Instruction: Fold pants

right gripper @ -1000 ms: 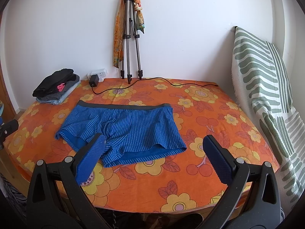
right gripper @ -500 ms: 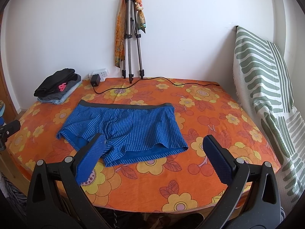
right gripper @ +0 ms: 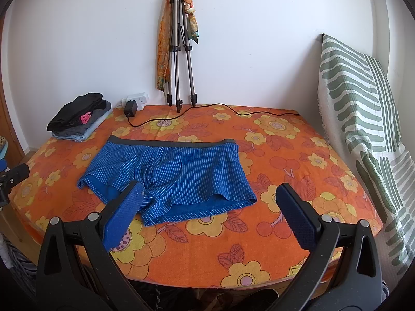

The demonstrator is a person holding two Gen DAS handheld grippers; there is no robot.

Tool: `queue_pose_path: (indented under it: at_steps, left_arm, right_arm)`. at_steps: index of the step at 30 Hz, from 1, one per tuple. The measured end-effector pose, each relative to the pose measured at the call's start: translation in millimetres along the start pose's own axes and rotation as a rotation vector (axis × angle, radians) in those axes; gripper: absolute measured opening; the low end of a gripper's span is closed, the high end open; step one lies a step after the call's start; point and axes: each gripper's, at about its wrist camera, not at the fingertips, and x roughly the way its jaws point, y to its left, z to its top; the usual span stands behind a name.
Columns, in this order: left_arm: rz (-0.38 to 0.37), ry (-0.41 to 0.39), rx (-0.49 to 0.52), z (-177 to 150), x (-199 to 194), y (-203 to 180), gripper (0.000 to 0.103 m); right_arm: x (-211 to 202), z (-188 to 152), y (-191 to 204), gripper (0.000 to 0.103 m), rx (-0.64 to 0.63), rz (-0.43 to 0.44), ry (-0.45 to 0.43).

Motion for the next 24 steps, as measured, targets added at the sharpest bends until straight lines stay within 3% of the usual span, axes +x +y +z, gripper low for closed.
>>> queue_pose_path:
  at_steps: [16,24]
  left_arm:
    - [-0.006,0.017,0.009,1.8,6.0,-3.7,0.103]
    - [-0.034,0.03,0.031,2.4,12.1,-11.8,0.103]
  right_arm:
    - [3.9,-2.2,-1.1,0.103,0.015,0.017,0.012]
    - [10.7,-1.1,-21.8,0.103,0.054,0.049,0.014]
